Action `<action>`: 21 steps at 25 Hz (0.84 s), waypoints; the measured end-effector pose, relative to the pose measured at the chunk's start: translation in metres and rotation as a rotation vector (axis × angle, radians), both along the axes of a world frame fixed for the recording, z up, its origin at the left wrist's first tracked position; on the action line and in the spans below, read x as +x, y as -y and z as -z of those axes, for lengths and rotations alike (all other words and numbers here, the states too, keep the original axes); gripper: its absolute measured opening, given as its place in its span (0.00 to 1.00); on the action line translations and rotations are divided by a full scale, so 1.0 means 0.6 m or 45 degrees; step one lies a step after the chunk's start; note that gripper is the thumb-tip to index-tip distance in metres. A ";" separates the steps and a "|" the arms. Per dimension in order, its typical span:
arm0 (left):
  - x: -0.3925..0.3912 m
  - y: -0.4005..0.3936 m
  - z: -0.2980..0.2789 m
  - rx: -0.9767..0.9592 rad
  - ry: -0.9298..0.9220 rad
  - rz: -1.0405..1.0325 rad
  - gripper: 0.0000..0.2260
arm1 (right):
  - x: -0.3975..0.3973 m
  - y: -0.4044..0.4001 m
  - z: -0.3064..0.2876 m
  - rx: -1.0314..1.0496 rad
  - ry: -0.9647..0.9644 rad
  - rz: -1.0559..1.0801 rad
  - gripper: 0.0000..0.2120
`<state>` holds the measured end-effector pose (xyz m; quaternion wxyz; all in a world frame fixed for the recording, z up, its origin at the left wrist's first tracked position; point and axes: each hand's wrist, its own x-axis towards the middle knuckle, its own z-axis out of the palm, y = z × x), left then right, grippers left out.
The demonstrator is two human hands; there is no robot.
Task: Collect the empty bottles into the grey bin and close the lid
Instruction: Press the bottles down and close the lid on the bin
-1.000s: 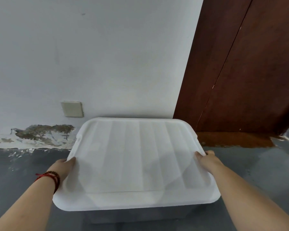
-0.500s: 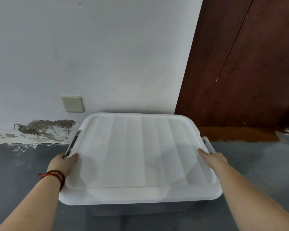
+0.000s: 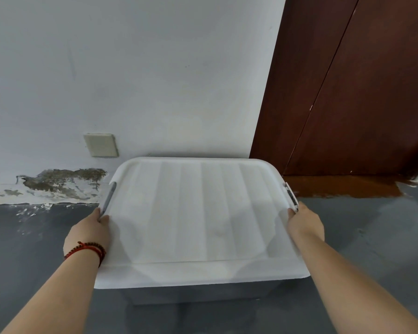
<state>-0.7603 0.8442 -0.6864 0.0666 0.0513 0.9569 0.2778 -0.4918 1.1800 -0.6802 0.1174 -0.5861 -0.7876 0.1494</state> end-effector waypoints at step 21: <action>0.171 -0.065 -0.190 -0.639 -0.157 0.498 0.30 | 0.017 0.089 -0.188 -0.091 0.430 -0.539 0.31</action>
